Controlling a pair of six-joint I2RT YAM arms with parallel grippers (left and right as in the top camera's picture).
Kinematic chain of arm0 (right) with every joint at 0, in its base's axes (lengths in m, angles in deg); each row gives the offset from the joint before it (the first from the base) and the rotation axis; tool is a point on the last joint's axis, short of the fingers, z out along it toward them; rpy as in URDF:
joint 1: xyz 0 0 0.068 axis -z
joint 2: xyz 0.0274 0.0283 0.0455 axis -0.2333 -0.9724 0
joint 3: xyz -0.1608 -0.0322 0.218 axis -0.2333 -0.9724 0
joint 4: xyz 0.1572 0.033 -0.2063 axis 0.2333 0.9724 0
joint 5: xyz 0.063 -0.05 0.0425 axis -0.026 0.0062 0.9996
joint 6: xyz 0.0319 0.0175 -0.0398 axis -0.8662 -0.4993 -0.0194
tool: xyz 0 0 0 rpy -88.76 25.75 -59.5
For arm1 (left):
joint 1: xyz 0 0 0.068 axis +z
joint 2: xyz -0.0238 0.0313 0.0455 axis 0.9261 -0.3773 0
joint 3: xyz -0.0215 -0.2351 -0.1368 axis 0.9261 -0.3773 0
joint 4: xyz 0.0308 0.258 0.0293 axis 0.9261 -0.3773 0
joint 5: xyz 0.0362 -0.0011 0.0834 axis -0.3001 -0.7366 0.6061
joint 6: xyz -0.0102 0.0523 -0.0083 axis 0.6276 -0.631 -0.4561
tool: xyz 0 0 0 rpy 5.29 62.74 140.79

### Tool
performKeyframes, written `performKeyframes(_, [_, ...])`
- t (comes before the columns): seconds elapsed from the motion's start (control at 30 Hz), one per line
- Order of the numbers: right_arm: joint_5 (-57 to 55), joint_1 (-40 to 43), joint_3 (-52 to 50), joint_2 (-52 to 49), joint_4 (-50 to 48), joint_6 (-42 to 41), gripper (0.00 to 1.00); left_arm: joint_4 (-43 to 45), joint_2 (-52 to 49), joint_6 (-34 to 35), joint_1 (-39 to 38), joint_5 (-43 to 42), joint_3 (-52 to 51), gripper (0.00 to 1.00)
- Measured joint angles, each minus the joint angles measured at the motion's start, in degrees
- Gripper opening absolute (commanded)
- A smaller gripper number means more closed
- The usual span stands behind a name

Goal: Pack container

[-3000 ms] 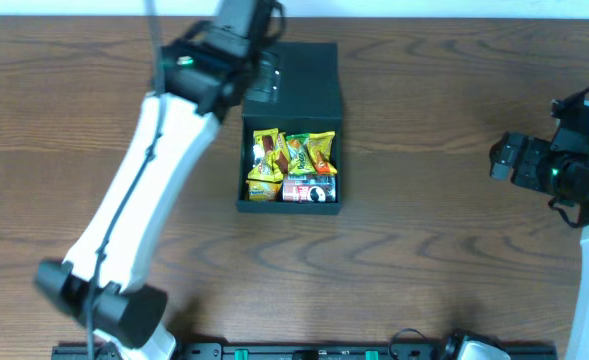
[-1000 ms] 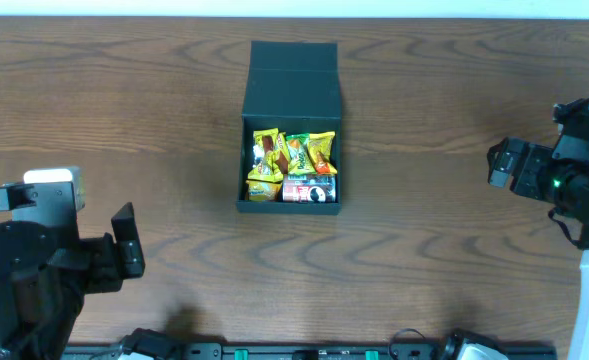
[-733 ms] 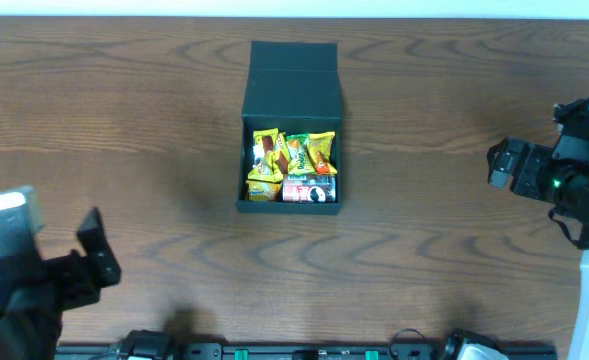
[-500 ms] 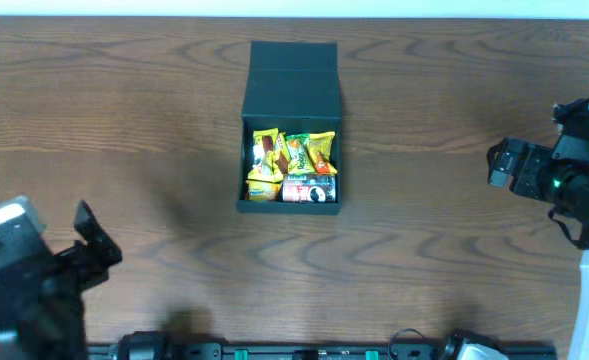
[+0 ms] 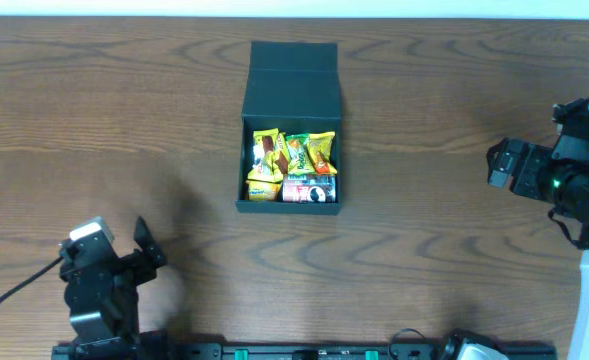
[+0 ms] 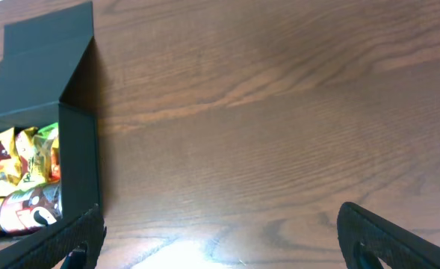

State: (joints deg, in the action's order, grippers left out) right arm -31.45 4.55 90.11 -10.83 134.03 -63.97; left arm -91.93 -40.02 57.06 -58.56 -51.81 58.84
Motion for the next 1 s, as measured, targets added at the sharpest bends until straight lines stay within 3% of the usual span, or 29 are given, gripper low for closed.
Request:
performKeyframes(0.43, [0.02,0.00,0.00,0.00,0.00,0.00,0.99,1.60,7.93,0.00,0.00,-1.64,-9.31,0.95])
performKeyframes(1.0, [0.02,0.00,0.00,0.00,0.00,0.00,0.99,2.03,8.13,0.00,0.00,-2.45,-11.52,0.95])
